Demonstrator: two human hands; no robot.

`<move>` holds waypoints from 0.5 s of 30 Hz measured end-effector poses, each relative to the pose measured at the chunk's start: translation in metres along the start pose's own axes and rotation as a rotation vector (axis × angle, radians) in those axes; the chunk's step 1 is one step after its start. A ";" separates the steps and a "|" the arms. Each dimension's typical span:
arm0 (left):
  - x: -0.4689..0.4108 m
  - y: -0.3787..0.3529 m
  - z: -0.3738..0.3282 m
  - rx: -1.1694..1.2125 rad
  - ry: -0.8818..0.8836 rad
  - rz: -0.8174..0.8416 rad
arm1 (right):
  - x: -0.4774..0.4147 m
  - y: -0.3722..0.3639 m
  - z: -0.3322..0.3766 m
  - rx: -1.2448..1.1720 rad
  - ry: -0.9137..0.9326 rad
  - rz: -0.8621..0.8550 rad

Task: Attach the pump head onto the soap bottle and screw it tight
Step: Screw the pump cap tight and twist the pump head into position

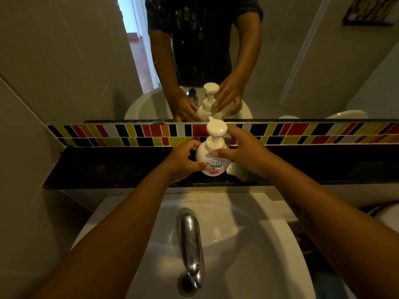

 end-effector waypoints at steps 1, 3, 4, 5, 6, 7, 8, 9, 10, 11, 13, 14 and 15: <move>0.000 0.000 0.000 0.002 -0.001 -0.001 | 0.000 0.000 0.001 -0.007 0.002 0.056; -0.001 -0.001 -0.001 0.003 -0.009 -0.007 | 0.000 -0.003 0.003 -0.013 -0.005 0.122; 0.000 -0.001 -0.001 0.003 -0.012 -0.011 | 0.000 -0.004 0.003 -0.019 -0.015 0.121; -0.001 -0.001 -0.001 0.004 -0.012 -0.016 | -0.001 -0.006 0.003 -0.031 -0.024 0.101; 0.000 -0.001 0.000 0.004 -0.012 -0.018 | -0.001 -0.006 0.004 -0.041 -0.024 0.062; 0.000 -0.001 0.000 0.004 -0.011 -0.017 | -0.002 -0.007 0.003 -0.044 -0.023 0.006; 0.000 -0.001 0.000 0.001 -0.011 -0.017 | -0.002 -0.007 0.002 -0.043 -0.021 -0.060; 0.001 -0.001 0.000 -0.003 -0.014 -0.018 | -0.002 -0.008 0.001 -0.042 -0.024 -0.130; 0.001 0.000 -0.001 -0.010 -0.019 -0.021 | -0.001 -0.009 0.000 -0.036 -0.030 -0.195; 0.001 -0.001 -0.002 -0.017 -0.022 -0.023 | 0.000 -0.010 -0.001 -0.024 -0.036 -0.251; 0.000 -0.001 -0.002 -0.018 -0.023 -0.025 | 0.001 -0.013 -0.004 -0.013 -0.046 -0.307; 0.000 -0.001 -0.001 -0.015 -0.022 -0.025 | 0.001 -0.012 -0.005 -0.025 -0.049 -0.302; 0.000 0.000 -0.001 -0.013 -0.023 -0.027 | 0.000 -0.011 -0.006 -0.044 -0.053 -0.276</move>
Point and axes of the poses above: each hand's wrist, its own x-axis away from the middle knuckle, its own y-axis out of the back of the hand, z = x × y, the point moved 8 cm from there along -x, towards the middle knuckle, and after that the axes turned 5 degrees about z, right-handed, at the moved point
